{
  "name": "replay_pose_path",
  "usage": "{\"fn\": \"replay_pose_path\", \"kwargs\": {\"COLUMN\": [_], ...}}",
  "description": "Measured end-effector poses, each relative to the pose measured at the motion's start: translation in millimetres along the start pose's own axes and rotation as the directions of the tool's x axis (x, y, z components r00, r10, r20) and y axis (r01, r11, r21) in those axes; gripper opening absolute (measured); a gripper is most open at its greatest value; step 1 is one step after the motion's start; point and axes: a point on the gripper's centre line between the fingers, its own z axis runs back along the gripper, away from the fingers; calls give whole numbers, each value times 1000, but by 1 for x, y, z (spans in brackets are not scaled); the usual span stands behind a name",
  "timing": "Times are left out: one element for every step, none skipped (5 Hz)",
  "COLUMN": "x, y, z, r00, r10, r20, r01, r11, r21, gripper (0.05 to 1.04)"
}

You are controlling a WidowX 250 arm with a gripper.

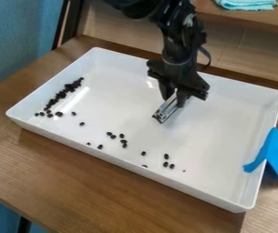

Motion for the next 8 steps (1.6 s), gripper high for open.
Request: {"fn": "replay_pose_path", "kwargs": {"x": [-2, -4, -5, -11, -19, -31, -45, -55], "y": [8, 13, 32, 64, 91, 124, 152, 171], "z": [-8, -13, -15, -18, -21, -18, -16, -14], "r00": [1000, 1000, 998, 994, 988, 982, 979, 974], "r10": [19, 22, 54, 107, 155, 185, 194, 216], "r20": [-7, -12, -9, -19, -24, -36, -55, -65], "r01": [-19, -22, -53, -104, -151, -177, -180, -199], "r11": [1000, 999, 996, 989, 980, 971, 964, 959], "r21": [18, 36, 67, 106, 128, 163, 197, 203], "gripper": [320, 320, 320, 320, 320, 320, 320, 320]}}
